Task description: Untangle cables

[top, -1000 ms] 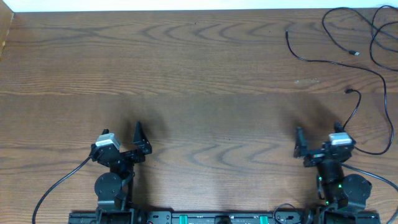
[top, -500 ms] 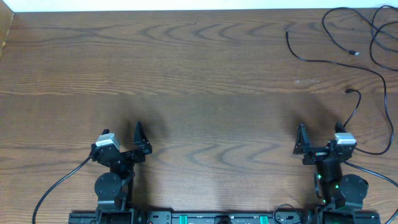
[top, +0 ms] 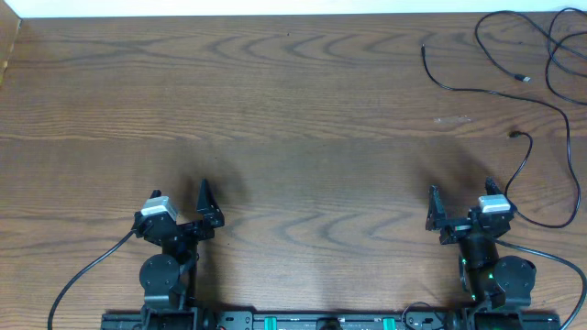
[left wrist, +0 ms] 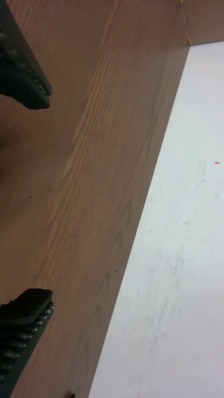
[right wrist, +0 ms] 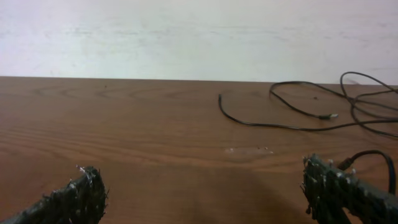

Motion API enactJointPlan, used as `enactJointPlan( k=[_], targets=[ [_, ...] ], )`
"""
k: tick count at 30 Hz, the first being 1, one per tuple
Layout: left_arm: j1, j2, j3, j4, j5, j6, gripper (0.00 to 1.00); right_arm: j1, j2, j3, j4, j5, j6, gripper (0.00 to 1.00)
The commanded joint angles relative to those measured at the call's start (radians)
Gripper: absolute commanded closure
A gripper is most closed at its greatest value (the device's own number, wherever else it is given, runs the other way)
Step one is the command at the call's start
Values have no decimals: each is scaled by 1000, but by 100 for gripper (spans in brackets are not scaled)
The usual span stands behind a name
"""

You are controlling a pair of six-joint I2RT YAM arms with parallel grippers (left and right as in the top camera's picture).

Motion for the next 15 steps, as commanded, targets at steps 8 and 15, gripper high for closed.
enactJointPlan(
  k=[8,15],
  targets=[
    [5,-5,-28,-26,-2,13,2,-6,-6,-6,0,18,-11,1],
    [5,-5,-28,-26,-2,13,2,-6,-6,-6,0,18,-11,1]
  ],
)
